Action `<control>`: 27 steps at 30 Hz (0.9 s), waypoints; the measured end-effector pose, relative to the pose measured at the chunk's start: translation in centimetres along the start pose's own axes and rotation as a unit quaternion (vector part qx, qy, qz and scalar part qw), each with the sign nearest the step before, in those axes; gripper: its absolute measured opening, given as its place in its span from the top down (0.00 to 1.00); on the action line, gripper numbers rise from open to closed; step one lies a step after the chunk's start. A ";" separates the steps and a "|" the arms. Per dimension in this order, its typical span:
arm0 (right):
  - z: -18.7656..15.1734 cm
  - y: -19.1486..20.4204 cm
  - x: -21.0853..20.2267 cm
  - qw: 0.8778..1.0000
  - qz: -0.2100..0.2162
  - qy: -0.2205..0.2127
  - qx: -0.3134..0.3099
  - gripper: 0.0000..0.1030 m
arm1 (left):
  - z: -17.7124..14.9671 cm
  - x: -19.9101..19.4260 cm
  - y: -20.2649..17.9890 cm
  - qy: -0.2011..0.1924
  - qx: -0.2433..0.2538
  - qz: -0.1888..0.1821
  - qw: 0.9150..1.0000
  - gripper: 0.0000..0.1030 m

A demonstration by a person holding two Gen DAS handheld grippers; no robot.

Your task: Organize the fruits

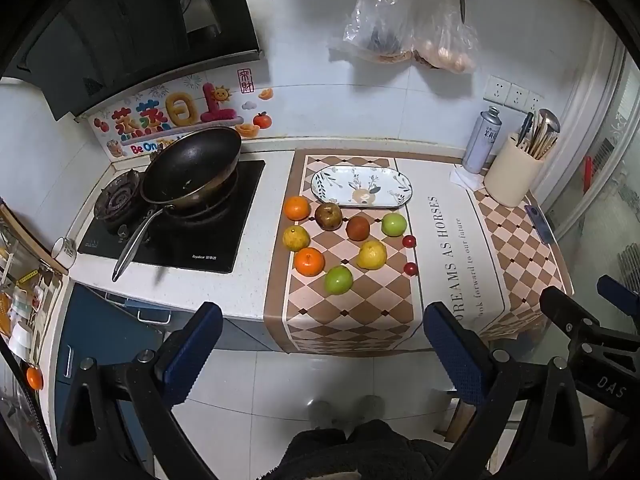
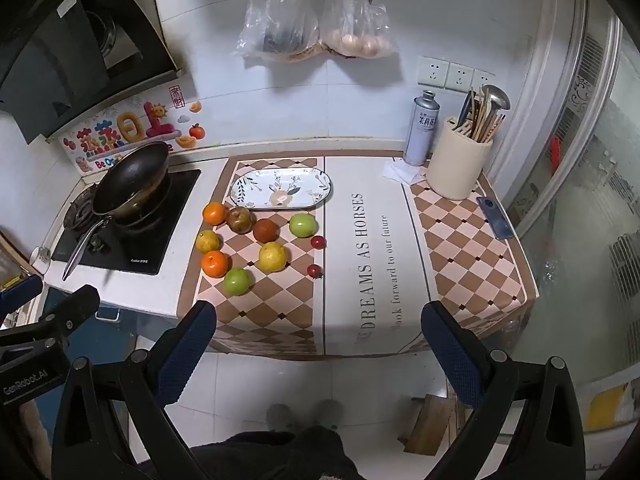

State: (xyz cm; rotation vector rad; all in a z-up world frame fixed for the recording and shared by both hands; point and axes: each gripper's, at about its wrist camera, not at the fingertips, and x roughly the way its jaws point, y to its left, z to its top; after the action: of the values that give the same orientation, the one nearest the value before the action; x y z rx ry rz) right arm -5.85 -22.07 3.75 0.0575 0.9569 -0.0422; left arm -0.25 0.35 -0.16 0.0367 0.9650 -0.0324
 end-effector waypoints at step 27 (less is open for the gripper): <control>0.6 -0.3 -0.4 1.000 0.002 0.001 0.002 0.00 | -0.2 -0.3 0.1 -0.007 0.003 0.002 1.000 0.00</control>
State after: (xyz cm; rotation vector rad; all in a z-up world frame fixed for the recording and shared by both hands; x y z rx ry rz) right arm -5.56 -22.38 4.41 0.0626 0.9587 -0.0401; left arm -0.62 0.47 -0.04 0.0442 0.9512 -0.0320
